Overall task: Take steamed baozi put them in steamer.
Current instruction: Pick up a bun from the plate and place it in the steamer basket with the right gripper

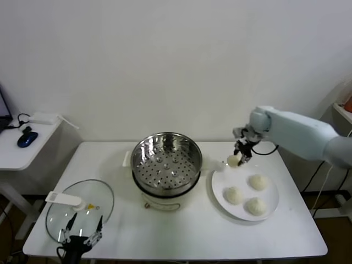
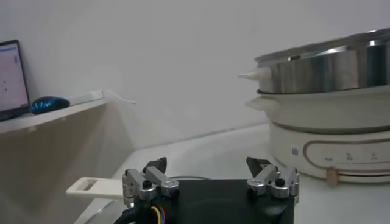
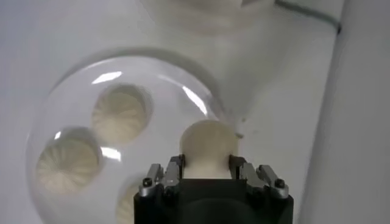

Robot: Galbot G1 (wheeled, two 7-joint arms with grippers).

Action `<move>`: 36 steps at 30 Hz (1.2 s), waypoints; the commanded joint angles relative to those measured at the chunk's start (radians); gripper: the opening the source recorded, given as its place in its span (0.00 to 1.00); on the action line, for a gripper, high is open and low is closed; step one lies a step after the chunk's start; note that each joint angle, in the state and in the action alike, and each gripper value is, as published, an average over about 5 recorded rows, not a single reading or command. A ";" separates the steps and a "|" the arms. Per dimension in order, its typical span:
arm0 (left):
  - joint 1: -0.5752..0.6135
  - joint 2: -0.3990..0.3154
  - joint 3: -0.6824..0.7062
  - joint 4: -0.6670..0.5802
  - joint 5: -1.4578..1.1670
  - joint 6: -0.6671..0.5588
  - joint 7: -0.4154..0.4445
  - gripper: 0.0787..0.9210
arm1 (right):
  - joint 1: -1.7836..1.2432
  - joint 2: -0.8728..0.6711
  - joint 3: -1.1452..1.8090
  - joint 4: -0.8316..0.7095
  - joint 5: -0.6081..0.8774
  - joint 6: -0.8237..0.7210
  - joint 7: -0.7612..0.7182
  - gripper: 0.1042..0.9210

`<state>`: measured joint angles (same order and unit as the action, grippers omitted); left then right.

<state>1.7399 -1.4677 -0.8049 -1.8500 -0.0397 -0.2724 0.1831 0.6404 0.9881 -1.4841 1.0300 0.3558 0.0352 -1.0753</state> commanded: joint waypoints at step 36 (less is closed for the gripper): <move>-0.050 -0.007 0.006 0.058 0.022 -0.009 -0.020 0.88 | -0.227 0.593 0.116 -0.476 -0.526 0.751 0.299 0.55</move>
<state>1.6921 -1.4738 -0.7992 -1.8011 -0.0204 -0.2806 0.1646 0.5115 1.4963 -1.4081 0.7113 -0.0646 0.6978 -0.8453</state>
